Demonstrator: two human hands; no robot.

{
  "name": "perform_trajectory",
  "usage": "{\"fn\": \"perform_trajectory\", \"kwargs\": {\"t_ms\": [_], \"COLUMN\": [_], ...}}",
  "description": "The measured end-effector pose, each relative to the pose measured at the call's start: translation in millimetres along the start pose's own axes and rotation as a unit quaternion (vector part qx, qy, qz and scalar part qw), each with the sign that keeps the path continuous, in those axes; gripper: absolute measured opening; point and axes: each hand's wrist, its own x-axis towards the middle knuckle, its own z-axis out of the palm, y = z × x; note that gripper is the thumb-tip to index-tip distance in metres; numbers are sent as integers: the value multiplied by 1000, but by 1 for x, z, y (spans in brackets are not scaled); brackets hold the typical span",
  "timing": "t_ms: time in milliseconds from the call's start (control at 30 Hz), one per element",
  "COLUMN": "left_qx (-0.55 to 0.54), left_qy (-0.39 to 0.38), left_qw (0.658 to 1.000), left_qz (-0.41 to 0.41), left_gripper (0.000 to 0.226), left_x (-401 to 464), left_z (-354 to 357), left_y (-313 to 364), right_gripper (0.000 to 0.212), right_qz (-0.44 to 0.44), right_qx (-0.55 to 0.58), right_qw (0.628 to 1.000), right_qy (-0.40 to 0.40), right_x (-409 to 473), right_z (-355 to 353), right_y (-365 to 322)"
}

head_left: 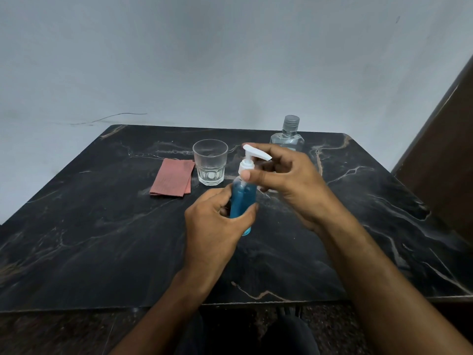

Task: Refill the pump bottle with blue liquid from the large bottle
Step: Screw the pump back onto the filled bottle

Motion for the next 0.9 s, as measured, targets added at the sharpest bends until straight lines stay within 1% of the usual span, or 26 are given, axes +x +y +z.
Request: {"fn": "perform_trajectory", "kwargs": {"t_ms": [67, 133, 267, 433, 567, 667, 767, 900], "left_qx": [0, 5, 4, 10, 16, 16, 11, 7], "left_qy": [-4, -6, 1, 5, 0, -1, -2, 3], "left_qw": [1000, 1000, 1000, 1000, 1000, 1000, 1000, 1000], "left_qz": [3, 1, -8, -9, -11, -12, -16, 1], "left_gripper": [27, 29, 26, 28, 29, 28, 32, 32], "left_x": [0, -1, -1, -3, -4, -4, -5, -4], "left_z": [1, 2, 3, 1, 1, 1, 1, 1], "left_y": [0, -1, -2, 0, 2, 0, -2, 0], "right_gripper": [28, 20, 22, 28, 40, 31, 20, 19], "right_qz": [-15, -24, -33, -52, -68, -72, -70, -58], "right_qx": [7, -11, -57, -68, -117, -145, -123, -119], "right_qw": [1000, 1000, 998, 994, 986, 982, 988, 991], "right_qy": [6, 12, 23, 74, 101, 93, 60, 30], "right_x": [1, 2, 3, 3, 3, 4, 5, 5], "right_z": [-2, -3, -5, 0, 6, 6, 1, -5], "right_y": [-2, -2, -3, -1, 0, 0, -3, -6]}}
